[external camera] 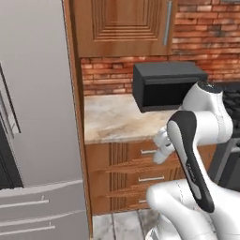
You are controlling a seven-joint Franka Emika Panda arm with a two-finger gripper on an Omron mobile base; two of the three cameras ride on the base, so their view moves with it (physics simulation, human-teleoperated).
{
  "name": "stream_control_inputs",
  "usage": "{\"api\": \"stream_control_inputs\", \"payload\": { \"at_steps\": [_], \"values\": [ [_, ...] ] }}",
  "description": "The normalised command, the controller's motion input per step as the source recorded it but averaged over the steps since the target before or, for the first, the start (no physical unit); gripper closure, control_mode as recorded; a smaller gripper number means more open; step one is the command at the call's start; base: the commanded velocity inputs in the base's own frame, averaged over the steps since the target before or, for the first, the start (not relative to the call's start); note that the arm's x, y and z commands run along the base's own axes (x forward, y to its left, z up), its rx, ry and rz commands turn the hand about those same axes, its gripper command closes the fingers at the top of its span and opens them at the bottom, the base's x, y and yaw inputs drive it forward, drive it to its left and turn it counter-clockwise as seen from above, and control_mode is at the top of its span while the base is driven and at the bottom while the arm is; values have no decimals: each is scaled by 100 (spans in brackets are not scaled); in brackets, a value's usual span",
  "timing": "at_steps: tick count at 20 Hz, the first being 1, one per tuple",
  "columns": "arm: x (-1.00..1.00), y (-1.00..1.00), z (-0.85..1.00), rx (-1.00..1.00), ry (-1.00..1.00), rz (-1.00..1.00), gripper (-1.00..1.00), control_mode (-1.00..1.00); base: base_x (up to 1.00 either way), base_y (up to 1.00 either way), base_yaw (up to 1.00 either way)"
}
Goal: Place the drinks on the dining counter in a tight cluster.
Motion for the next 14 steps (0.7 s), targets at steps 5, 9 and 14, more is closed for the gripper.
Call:
{"api": "stream_control_inputs", "payload": {
  "at_steps": [5,9,14],
  "values": [
    [0,0,0,0,0,0,100,100,2,72,65],
    [0,0,0,0,0,0,100,100,8,57,88],
    [0,0,0,0,0,0,100,100,0,34,97]
  ]
}}
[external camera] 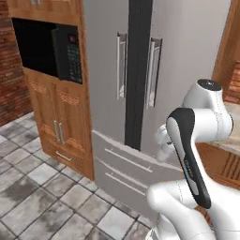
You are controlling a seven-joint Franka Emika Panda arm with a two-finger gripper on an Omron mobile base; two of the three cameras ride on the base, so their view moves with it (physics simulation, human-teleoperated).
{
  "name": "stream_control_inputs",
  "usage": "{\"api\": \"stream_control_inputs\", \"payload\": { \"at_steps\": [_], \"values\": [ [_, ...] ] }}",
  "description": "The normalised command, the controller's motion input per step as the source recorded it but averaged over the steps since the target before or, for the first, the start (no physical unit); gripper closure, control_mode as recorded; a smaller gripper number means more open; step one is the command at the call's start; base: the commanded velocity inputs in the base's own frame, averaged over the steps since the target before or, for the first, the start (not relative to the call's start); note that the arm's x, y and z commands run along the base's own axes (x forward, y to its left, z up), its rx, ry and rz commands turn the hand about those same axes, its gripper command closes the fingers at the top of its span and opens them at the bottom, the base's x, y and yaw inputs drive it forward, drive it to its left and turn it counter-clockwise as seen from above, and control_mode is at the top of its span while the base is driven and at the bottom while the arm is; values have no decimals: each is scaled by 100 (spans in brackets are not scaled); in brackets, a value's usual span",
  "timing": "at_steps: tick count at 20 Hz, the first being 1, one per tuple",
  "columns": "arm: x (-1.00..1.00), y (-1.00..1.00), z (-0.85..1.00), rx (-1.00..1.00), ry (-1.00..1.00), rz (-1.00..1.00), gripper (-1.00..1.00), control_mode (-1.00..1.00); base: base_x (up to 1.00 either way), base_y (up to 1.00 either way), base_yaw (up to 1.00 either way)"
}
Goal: Place the drinks on the dining counter in a tight cluster.
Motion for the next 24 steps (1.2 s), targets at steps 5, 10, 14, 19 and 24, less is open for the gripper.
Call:
{"api": "stream_control_inputs", "payload": {
  "at_steps": [5,10,14,19,24],
  "values": [
    [0,0,0,0,0,0,100,100,0,26,97],
    [0,0,0,0,0,0,100,100,9,18,92],
    [0,0,0,0,0,0,100,100,36,11,83],
    [0,0,0,0,0,0,100,100,96,3,41],
    [0,0,0,0,0,0,100,100,100,9,1]
  ]
}}
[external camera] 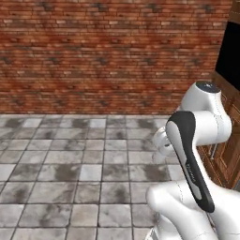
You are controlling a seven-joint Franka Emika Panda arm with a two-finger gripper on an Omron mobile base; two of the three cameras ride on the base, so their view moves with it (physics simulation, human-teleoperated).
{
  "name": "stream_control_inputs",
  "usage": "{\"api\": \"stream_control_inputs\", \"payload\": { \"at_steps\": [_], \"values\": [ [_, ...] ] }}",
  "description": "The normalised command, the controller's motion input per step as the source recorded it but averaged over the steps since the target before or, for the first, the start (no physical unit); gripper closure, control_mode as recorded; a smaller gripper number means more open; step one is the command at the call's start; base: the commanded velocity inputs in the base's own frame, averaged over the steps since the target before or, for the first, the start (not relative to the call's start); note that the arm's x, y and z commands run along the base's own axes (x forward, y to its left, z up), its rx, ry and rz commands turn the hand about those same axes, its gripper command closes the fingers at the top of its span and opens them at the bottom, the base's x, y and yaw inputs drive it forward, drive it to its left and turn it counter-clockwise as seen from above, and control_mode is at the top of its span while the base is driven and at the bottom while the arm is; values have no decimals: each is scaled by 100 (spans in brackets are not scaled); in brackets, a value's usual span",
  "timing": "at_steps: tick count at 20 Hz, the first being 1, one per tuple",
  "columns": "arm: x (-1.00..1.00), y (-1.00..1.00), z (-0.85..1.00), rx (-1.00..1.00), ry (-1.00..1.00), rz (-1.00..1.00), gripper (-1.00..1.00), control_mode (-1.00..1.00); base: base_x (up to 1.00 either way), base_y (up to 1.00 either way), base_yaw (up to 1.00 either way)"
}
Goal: Place the drinks on the dining counter in a tight cluster.
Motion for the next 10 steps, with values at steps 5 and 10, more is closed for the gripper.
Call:
{"api": "stream_control_inputs", "payload": {
  "at_steps": [5,10],
  "values": [
    [0,0,0,0,0,0,100,100,100,18,3],
    [0,0,0,0,0,0,100,100,100,39,25]
  ]
}}
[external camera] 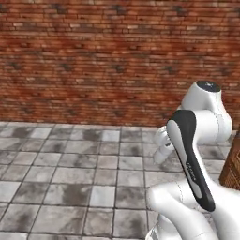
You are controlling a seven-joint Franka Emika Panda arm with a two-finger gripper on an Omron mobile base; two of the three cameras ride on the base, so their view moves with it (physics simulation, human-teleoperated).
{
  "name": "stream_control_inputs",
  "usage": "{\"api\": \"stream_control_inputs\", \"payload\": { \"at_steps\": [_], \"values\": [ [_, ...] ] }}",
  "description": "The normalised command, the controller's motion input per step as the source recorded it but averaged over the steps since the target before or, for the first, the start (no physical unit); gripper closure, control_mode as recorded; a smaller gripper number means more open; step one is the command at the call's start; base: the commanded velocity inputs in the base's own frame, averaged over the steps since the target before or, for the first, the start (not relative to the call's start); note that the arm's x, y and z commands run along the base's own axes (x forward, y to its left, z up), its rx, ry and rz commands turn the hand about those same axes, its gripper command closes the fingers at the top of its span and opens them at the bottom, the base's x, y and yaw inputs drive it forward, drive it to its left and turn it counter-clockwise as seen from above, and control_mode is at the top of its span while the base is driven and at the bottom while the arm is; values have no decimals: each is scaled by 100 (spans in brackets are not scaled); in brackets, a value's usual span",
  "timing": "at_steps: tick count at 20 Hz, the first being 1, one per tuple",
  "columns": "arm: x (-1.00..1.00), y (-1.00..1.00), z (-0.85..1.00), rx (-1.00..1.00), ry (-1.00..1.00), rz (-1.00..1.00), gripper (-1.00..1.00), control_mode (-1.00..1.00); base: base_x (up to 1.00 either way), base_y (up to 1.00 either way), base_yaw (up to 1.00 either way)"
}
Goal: Place the drinks on the dining counter in a tight cluster.
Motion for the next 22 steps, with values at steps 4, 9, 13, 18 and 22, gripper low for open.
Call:
{"api": "stream_control_inputs", "payload": {
  "at_steps": [4,9,13,18,22],
  "values": [
    [0,0,0,0,0,0,100,100,100,36,43],
    [0,0,0,0,0,0,100,100,100,38,54],
    [0,0,0,0,0,0,100,100,100,30,66],
    [0,0,0,0,0,0,100,100,100,22,67],
    [0,0,0,0,0,0,100,100,100,4,58]
  ]
}}
